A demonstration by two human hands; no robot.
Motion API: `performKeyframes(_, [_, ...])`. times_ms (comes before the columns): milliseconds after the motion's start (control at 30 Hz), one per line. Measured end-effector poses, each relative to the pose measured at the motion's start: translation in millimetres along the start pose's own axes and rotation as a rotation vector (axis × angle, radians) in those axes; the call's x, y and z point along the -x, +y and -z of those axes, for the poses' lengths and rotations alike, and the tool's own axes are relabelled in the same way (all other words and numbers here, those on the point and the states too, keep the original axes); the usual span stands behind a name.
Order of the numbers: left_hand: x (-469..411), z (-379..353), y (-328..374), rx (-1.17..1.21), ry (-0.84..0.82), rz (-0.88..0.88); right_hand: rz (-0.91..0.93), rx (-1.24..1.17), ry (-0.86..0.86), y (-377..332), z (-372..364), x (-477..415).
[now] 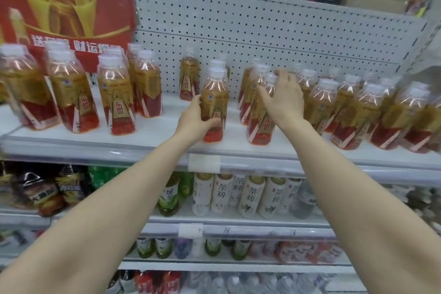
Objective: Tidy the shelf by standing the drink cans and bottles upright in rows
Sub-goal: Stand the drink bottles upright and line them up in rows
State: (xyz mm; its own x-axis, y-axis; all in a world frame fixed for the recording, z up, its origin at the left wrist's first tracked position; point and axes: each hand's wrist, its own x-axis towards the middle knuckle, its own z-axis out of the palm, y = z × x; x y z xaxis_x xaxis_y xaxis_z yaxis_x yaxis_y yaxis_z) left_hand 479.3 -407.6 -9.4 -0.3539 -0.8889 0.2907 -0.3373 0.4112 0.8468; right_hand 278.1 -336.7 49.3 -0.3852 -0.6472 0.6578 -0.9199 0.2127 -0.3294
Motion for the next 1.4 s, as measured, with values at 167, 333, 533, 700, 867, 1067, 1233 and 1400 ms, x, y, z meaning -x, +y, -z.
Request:
performKeyframes(167, [1, 2, 1, 0.049, -0.018, 0.024, 0.032, -0.002, -0.012, 3, -3, -2])
performKeyframes(333, [2, 6, 2, 0.075, -0.076, 0.02, 0.049, 0.01, -0.013, 5, -5, -4])
performKeyframes(533, [2, 8, 3, 0.092, -0.102, 0.019, 0.068, 0.077, 0.006, 4, -4, -4])
performKeyframes(700, [9, 11, -4, -0.017, -0.041, -0.043, 0.087, 0.178, 0.082, -4, -4, -7])
performKeyframes(867, [16, 57, -20, -0.31, 0.311, -0.308, 0.181, 0.14, 0.185, -47, -9, -21])
performKeyframes(1067, [13, 147, -42, -0.425, 0.671, -0.346, 0.28, 0.088, 0.241, -138, -36, -38])
performKeyframes(1233, [4, 175, -79, -0.235, 0.399, -0.143, 0.303, 0.032, 0.157, -194, -92, -27])
performKeyframes(1400, [-12, 177, -105, -0.126, 0.279, -0.114, 0.097, -0.08, -0.033, -197, -147, -7])
